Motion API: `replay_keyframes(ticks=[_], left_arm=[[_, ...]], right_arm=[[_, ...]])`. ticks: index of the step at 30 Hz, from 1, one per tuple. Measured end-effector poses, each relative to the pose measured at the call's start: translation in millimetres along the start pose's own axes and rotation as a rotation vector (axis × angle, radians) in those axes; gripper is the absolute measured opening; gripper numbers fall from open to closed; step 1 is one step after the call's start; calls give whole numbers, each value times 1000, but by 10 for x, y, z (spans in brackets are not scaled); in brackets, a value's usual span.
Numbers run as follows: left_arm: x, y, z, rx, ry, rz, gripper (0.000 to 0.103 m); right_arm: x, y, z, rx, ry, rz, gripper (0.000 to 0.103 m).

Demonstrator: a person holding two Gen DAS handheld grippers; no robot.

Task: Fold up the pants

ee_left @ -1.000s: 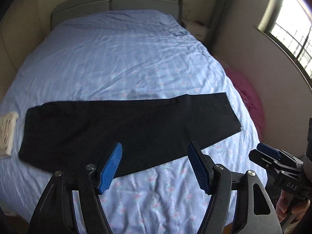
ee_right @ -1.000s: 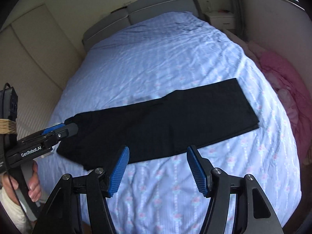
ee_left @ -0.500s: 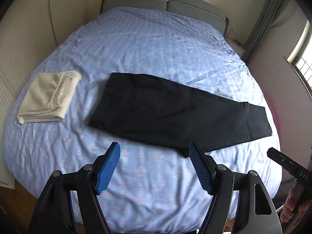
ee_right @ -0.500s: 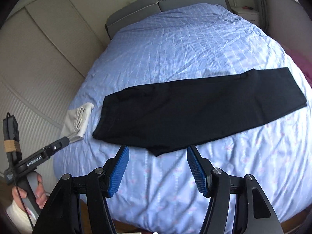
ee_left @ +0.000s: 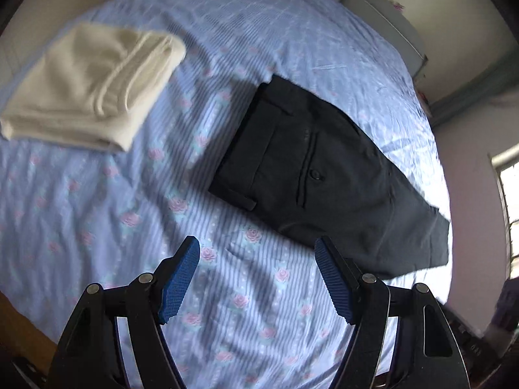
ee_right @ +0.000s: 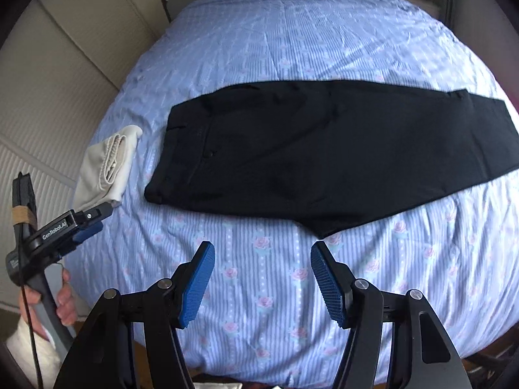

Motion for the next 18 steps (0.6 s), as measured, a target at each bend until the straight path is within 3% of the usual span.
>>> replay_keyframes(ticks=[3,8,16,17,18], left_arm=[[369,-119,-80,-86,-36,51,73],[940,-219,-222,-172,-91,66,73],[1395,-116,-354,-279,-78,11,74],[1396,-88,-392,-276,-76,-5,62],[1343,-46,-449,-273,-76,-24,40]], right_arm=[[282,16,-19,15,-42,45,63],[655,161,-53,88,-117,94,63],[1045,371,47,134,-184,169,61],[1074,386,50,136,-193,172,60],[1101,406,50,138,-199,169,58]])
Point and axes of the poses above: each gripper's, at about its wrist camera, not at the fingertips, and x roughly the way its jaws point, y to its right, z to its underside, the point moved 1 cm from there along x, roughly the way its jaws point, and after that the axes turned 2 degrees about x, right-handed, at the moved point
